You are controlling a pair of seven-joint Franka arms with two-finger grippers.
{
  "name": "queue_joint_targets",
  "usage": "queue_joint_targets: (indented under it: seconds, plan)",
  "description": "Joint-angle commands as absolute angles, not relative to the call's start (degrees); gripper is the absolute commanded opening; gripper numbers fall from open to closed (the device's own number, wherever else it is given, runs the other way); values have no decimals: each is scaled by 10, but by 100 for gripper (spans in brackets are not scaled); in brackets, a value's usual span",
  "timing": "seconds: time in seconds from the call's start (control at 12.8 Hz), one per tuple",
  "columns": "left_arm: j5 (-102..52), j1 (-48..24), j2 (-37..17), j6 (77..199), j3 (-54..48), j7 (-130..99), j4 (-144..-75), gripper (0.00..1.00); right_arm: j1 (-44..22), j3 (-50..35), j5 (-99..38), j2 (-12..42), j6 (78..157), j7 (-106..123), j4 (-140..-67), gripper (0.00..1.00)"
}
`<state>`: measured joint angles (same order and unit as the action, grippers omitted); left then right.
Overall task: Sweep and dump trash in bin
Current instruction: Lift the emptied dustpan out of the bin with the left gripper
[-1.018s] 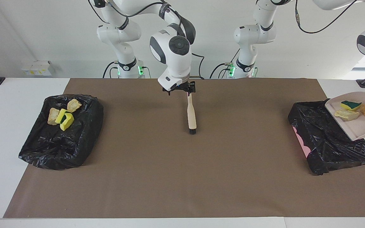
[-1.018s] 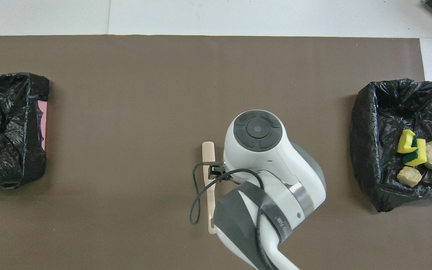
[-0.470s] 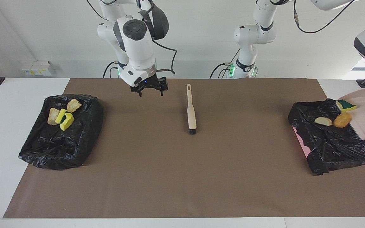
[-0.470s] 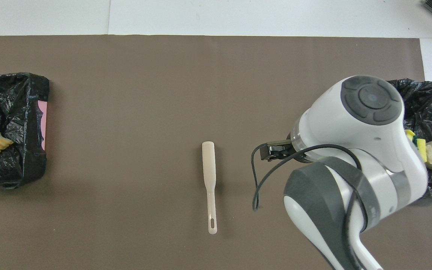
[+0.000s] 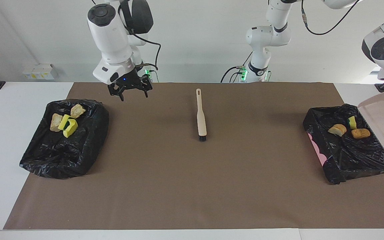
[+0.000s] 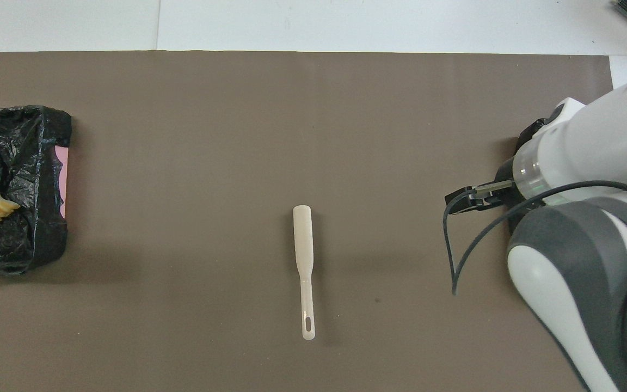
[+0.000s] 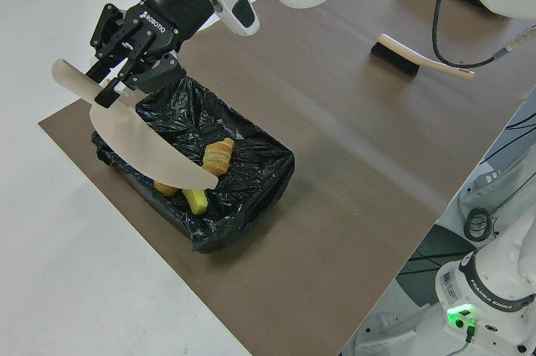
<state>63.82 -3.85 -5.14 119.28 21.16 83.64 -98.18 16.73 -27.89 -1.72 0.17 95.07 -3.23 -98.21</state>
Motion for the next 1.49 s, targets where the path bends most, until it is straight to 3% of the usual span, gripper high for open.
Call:
queue_joint_targets:
  seconds: [0.0, 0.31, 0.55, 0.86, 1.18, 1.41]
  plan:
    - [613, -43, -29, 1181, 197, 830, -983, 0, 203, -274, -18, 1, 918, 16, -974, 100]
    - [429, -43, -20, 1108, 165, 783, -990, 0, 158, -180, -9, 0, 910, 63, -959, 100]
    - [274, -43, -18, 1059, 139, 732, -990, 0, 52, -71, 13, 0, 904, 68, -933, 100]
    - [191, -42, -27, 1003, 66, 574, -977, 0, -60, 50, 5, -17, 888, 67, -933, 100]
    - [106, -40, -49, 994, -18, 378, -972, 0, -57, 51, 3, -33, 886, 46, -947, 100]
    - [70, -39, -90, 977, -76, 219, -925, 0, -56, 47, 2, -30, 886, 48, -943, 100]
